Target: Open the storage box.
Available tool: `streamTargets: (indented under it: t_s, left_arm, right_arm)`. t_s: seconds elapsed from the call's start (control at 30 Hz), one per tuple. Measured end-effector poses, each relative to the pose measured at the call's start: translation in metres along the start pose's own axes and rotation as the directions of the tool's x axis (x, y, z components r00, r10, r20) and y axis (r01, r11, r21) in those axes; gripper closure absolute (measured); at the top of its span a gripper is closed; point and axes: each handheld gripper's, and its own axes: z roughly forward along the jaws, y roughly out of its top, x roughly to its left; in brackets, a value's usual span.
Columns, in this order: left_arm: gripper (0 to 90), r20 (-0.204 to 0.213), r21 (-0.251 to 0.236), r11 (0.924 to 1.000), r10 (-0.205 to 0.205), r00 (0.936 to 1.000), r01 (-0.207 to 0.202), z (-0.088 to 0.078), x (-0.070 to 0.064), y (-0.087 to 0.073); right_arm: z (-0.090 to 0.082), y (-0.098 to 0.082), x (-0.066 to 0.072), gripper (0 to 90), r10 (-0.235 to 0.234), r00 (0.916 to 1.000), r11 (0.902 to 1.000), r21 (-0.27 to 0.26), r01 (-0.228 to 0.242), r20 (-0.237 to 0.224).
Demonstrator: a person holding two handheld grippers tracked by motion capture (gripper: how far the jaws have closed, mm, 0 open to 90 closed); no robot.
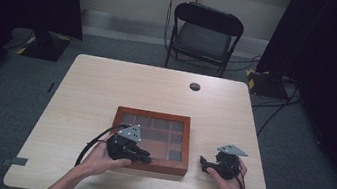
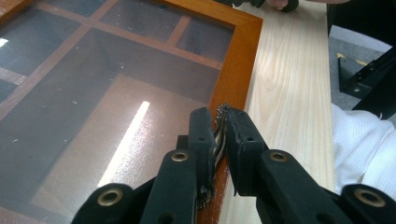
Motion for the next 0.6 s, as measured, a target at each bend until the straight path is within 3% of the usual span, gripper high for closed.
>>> streamTargets:
  t_s: [0.1,0.6]
  left_arm:
    - [80.9,-0.001,0.027,0.9996,0.0,1.0,0.0,-0.0014,0.0006,0.0015]
    - [80.9,0.019,0.03,0.9993,-0.021,0.9996,0.021,-0.0009,0.0032,0.0041]
  right_arm:
    - [0.0,0.0,0.0,14.9,0.0,1.0,1.0,0.0,0.0,0.0]
    - [0.0,0.0,0.0,14.9,0.0,1.0,1.0,0.0,0.0,0.0]
